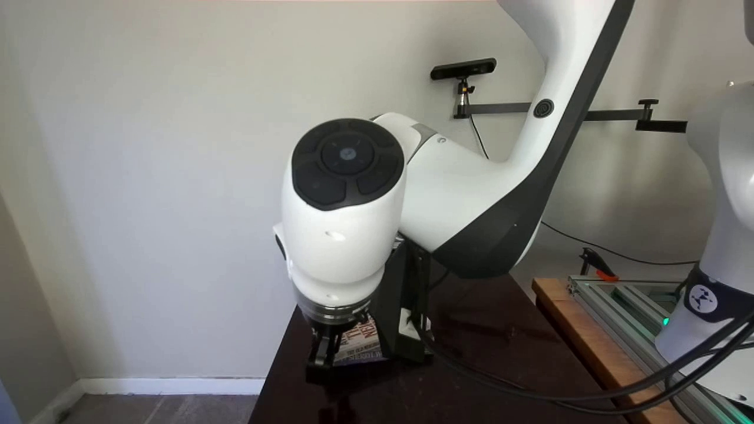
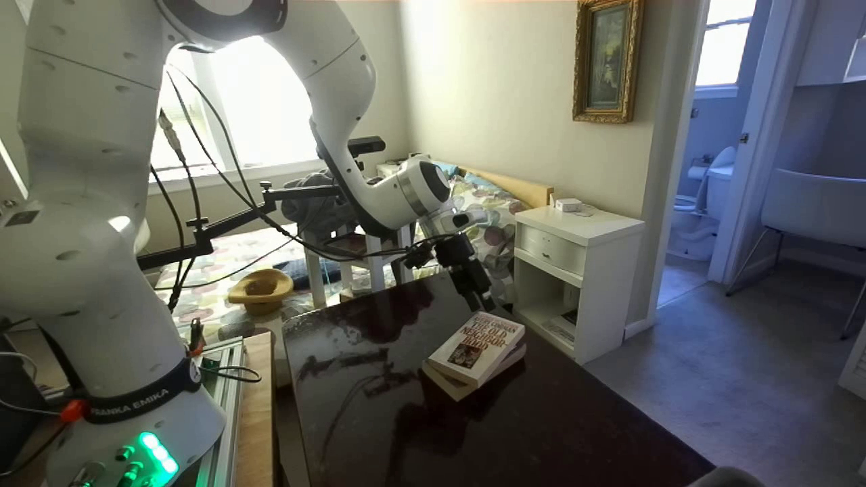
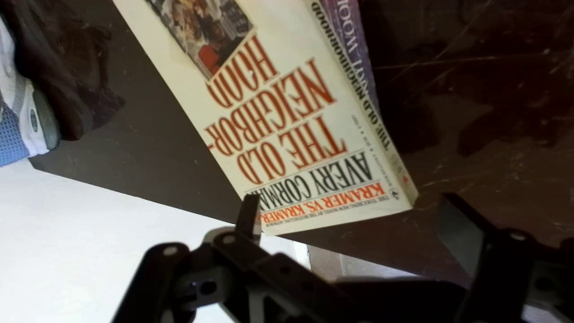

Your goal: Unstack the two books.

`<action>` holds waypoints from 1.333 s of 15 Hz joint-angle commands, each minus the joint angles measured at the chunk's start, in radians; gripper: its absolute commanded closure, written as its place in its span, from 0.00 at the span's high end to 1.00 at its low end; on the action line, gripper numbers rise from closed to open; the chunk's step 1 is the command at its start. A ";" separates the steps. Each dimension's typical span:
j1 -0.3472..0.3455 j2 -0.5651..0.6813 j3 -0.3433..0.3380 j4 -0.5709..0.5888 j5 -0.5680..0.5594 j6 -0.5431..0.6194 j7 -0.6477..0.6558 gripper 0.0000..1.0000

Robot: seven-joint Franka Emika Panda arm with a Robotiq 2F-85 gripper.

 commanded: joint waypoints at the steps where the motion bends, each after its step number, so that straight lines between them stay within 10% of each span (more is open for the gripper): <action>1: 0.032 0.053 -0.008 0.059 0.026 -0.038 -0.027 1.00; 20: 0.108 0.123 -0.013 0.120 -0.036 -0.285 -0.064 1.00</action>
